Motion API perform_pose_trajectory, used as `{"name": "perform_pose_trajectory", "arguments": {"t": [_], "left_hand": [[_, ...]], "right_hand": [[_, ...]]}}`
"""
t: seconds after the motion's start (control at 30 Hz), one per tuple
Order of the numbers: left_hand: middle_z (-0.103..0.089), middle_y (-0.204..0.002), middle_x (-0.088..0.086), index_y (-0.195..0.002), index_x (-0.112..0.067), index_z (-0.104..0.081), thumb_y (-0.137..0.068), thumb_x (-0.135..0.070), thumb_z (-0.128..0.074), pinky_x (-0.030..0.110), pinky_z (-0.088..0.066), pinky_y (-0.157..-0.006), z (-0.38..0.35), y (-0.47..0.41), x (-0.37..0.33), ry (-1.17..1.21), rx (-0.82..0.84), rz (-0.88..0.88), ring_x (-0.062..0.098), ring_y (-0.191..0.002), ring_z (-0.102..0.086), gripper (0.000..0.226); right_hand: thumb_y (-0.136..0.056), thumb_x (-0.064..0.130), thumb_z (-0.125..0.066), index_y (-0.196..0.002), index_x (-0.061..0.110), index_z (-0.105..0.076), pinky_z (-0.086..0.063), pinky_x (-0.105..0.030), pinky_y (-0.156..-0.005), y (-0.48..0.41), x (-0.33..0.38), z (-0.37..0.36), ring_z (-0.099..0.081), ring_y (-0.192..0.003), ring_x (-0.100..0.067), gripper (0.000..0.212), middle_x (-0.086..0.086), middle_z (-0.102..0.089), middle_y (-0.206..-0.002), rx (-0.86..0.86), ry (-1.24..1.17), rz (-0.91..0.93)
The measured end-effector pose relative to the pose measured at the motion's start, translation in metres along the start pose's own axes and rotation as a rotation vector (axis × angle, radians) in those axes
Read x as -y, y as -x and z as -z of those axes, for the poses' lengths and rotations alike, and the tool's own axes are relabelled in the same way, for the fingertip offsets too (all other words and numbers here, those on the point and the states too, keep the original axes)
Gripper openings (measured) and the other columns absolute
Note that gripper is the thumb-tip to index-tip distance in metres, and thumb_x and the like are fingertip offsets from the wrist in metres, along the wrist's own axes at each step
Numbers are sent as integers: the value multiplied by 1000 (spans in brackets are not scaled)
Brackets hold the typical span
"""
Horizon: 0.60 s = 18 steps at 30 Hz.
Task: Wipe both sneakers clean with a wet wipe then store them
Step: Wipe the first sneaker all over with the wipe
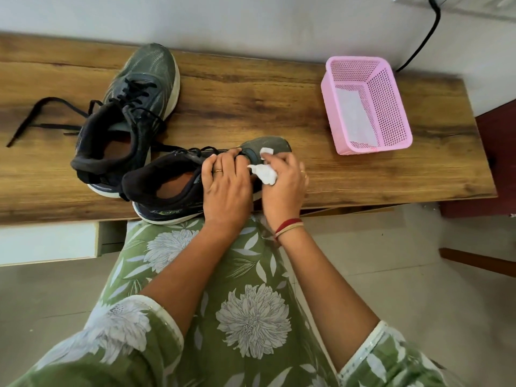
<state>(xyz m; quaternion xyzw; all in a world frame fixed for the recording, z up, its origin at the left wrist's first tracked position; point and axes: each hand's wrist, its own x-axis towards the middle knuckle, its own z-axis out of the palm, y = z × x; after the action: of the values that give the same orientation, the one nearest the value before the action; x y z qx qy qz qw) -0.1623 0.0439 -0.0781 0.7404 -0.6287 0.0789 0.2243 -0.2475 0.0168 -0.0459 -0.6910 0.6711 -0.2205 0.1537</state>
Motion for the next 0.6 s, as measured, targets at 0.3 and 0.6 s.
{"name": "perform_pose_trajectory", "arguments": {"t": [0.3,0.6], "left_hand": [[-60,-104,9,-93,-13,-49,-84,-17,-56,35,-21,-104,-4,2,-1,1,-5,2,24,-100,-58,12],[-60,-101,8,-91,-14,-52,-76,-10,-64,34,-23,-105,-3,2,-2,-18,3,2,21,-98,-57,20]], "right_hand": [[-78,-2,-62,-111,23,-68,-29,-33,-77,4,-7,-1,-50,-92,-25,42,-2,-60,-100,-25,98,-5],[-83,6,-61,-111,21,-68,-30,-32,-70,-1,-16,3,-51,-85,-26,32,-3,-62,-99,-11,236,113]]}}
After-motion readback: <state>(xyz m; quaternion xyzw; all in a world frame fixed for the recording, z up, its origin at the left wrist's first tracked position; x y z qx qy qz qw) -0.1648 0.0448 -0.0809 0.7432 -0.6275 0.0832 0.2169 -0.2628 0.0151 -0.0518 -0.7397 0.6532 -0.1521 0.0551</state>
